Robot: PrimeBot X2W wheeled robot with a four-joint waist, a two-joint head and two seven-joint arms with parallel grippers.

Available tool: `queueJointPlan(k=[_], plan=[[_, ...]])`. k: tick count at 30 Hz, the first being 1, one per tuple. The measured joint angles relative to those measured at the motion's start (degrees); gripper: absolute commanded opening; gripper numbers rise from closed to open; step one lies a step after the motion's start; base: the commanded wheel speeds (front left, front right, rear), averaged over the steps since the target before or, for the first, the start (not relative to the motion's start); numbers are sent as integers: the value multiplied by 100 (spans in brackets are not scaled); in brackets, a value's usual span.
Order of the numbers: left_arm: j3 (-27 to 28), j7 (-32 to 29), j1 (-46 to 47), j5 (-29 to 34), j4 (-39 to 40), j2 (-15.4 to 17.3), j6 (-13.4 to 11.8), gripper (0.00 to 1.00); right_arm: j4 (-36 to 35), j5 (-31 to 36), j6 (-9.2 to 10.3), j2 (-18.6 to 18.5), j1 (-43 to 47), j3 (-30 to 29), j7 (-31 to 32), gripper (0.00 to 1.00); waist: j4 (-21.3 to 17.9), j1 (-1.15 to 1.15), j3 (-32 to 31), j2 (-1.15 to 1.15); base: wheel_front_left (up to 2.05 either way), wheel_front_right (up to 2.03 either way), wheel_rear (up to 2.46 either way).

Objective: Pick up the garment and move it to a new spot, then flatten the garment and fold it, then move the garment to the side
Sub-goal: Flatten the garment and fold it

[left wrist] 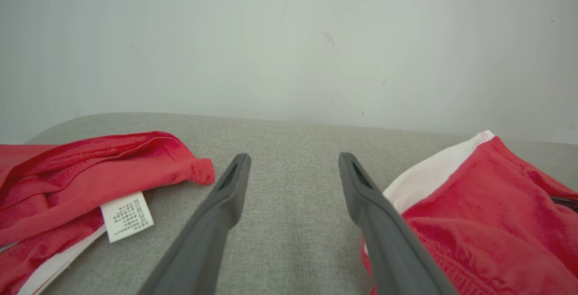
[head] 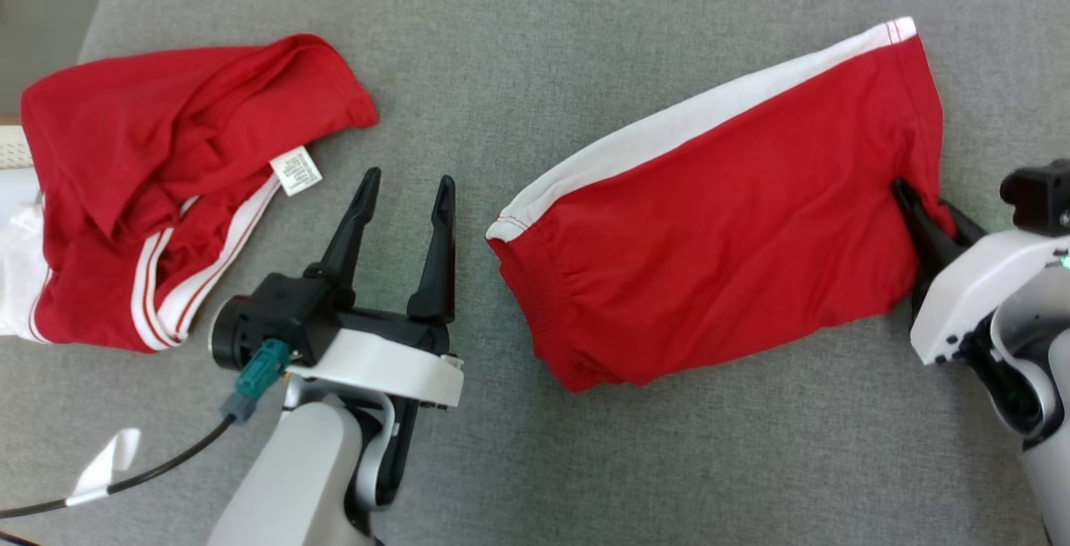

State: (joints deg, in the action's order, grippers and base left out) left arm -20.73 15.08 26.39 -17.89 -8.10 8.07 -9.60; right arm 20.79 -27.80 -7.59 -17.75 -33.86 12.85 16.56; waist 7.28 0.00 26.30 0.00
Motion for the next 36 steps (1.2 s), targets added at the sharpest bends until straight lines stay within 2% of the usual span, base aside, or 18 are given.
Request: queueJointPlan(k=[4, 8, 16, 21, 28, 32, 36], plan=[[119, 0, -162, 8, 8, 4, 8, 100, -294, -63, 0, 92, 600, -255, -386, 0, -61, 0, -164, 0, 0, 0, 0], [278, 0, -438, -5, 55, 59, 4, 100, -626, -87, 0, 347, 1379, -582, -719, 0, -213, 0, -374, 0, 0, 0, 0], [407, -3, -1039, -123, 167, 148, -89, 100, -884, -18, 0, 646, 2430, -1018, -864, 0, -630, 0, -828, 0, 0, 0, 0], [342, -67, -1130, -127, 232, 156, -100, 100, -780, 54, 0, 664, 2475, -1205, -956, 0, -714, 0, -1009, 0, 0, 0, 0], [223, -92, -1121, -127, 261, 157, -52, 100, -644, 60, 1, 632, 2457, -1224, -960, 0, -577, 0, -1071, 0, 0, 0, 0], [192, -91, -1113, -127, 259, 152, -51, 100, -1003, 144, 2, 537, 2296, -949, -946, 0, -525, 0, -1113, 0, 0, 0, 0], [172, -87, -1100, -127, 255, 137, -45, 100, -1594, 318, 2, 557, 1941, -352, -673, 0, -479, 0, -1142, 0, 0, 0, 0]])
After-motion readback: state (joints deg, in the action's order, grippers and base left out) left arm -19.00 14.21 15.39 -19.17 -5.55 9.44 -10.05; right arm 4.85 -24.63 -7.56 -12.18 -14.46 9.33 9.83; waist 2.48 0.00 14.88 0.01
